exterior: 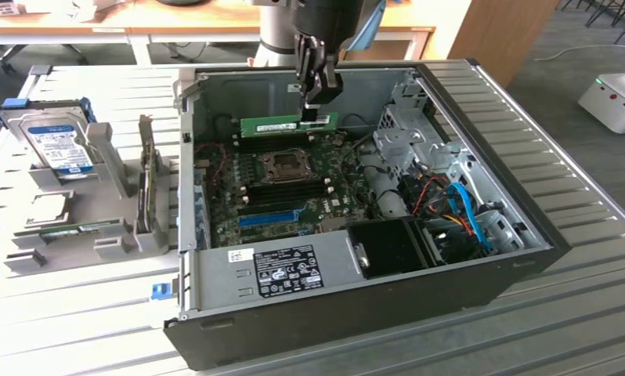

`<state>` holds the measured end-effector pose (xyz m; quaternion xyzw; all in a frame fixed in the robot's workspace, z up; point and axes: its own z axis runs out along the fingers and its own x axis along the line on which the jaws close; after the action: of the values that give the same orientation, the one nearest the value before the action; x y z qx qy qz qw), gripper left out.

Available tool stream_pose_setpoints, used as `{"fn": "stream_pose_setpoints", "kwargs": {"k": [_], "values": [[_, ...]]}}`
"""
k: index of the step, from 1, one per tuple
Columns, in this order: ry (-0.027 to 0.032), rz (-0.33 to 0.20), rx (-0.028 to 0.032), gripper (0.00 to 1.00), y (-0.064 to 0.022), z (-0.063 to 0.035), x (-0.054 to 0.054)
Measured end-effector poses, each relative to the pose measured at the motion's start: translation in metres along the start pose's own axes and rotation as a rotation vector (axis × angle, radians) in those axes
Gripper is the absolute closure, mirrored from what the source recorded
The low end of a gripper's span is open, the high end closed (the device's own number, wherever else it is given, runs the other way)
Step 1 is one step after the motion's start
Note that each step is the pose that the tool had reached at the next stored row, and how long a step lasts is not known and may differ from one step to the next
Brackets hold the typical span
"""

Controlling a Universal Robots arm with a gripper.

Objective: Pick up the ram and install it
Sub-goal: 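Insert the ram into the slot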

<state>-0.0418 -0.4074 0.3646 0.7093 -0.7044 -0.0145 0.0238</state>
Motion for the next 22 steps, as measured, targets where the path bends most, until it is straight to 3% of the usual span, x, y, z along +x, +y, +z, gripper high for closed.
{"fn": "stream_pose_setpoints", "kwargs": {"k": [9, 22], "values": [[-0.0006, 0.0, 0.0004, 0.88, -0.0001, 0.0016, 0.0], [-0.0008, 0.0, 0.0006, 0.88, -0.0013, 0.0245, 0.001]]}}
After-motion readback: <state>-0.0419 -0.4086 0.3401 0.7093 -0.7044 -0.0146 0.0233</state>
